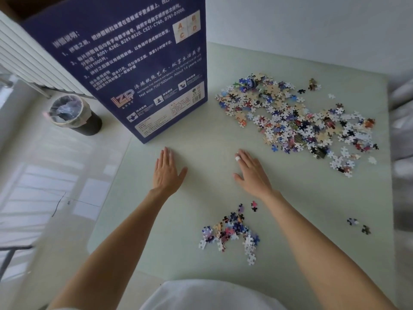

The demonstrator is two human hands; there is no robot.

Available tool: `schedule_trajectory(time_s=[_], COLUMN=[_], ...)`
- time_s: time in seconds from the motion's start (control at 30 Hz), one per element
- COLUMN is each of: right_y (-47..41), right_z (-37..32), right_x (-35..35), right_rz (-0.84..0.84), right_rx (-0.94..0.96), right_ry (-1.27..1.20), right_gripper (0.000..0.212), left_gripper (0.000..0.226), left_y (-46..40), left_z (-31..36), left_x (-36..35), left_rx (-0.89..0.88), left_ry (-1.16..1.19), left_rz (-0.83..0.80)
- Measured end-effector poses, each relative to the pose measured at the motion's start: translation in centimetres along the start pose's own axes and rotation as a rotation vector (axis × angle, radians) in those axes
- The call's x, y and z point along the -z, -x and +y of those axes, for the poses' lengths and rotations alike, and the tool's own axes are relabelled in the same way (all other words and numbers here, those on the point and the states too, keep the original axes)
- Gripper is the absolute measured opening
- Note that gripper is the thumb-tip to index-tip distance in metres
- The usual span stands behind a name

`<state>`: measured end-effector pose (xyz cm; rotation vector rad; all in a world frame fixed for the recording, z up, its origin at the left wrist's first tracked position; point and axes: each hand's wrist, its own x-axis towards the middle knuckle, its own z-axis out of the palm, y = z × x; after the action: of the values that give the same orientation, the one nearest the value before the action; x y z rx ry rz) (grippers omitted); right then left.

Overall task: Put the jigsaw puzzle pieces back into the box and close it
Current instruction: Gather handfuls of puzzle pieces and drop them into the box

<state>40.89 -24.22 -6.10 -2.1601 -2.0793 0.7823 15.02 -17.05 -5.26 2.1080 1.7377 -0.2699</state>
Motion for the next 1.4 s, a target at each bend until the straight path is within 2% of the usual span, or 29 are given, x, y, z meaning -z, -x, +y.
schedule_trajectory(time_s=[0.13,0.23,0.37,0.43,0.57,0.7,0.8,0.87,0.93,1.0,1.03,1.07,1.13,1.27,1.33,1.4], right_y=[3.3,7.0,9.5,9.0,4.5,-3.7,-10.3,-13.1,-15.1,-16.1,-16.6,-17.3,-19.4,-24.3,-26.0,-26.8], right_z=[0.4,1.3,3.2,4.6,8.5,13.1,16.4,18.5,21.1,23.3,23.9,24.1,23.5,19.9,18.2,16.9], right_x=[-1.4,-2.1,-1.3,0.6,5.4,10.3,13.1,14.1,14.6,14.6,14.5,14.4,14.4,14.6,14.4,14.2], right_rz=[0.082,0.193,0.272,0.306,0.35,0.346,0.332,0.381,0.42,0.402,0.377,0.356,0.342,0.226,0.185,0.146], right_rx=[0.055,-0.014,-0.023,-0.03,-0.027,-0.004,-0.04,-0.15,-0.353,-0.52,-0.545,-0.52,-0.352,-0.039,0.051,0.108], right_ry=[-0.041,-0.145,-0.291,-0.339,-0.309,-0.206,-0.106,-0.051,-0.082,-0.15,-0.159,-0.154,-0.167,-0.162,-0.158,-0.118], right_gripper=[0.057,0.041,0.019,0.021,0.029,0.042,0.048,0.051,0.053,0.057,0.059,0.061,0.06,0.053,0.05,0.047], left_gripper=[0.072,0.062,0.042,0.034,0.037,0.058,0.063,0.065,0.069,0.074,0.076,0.076,0.073,0.053,0.051,0.055], left_y=[2.7,4.2,3.7,1.9,-5.3,-13.6,-17.8,-19.0,-19.8,-20.4,-20.9,-21.6,-23.2,-25.9,-27.2,-28.1], left_z=[4.0,7.9,10.9,11.9,13.6,15.1,16.1,16.6,17.4,17.9,18.1,18.3,18.9,20.4,20.9,20.9], left_x=[-1.5,-2.4,-1.9,-1.0,1.8,3.8,3.4,2.4,1.0,0.2,0.1,0.3,1.1,3.3,3.9,3.9], left_rx=[-0.36,-0.61,-0.751,-0.78,-0.745,-0.634,-0.493,-0.395,-0.282,-0.22,-0.214,-0.22,-0.246,-0.335,-0.353,-0.362], left_ry=[-0.014,-0.014,0.181,0.254,0.232,0.055,0.03,0.004,0.018,0.047,0.076,0.121,0.244,0.406,0.378,0.245], left_rz=[-0.065,-0.131,-0.212,-0.146,0.072,0.134,0.201,0.228,0.238,0.247,0.252,0.257,0.263,0.278,0.299,0.287])
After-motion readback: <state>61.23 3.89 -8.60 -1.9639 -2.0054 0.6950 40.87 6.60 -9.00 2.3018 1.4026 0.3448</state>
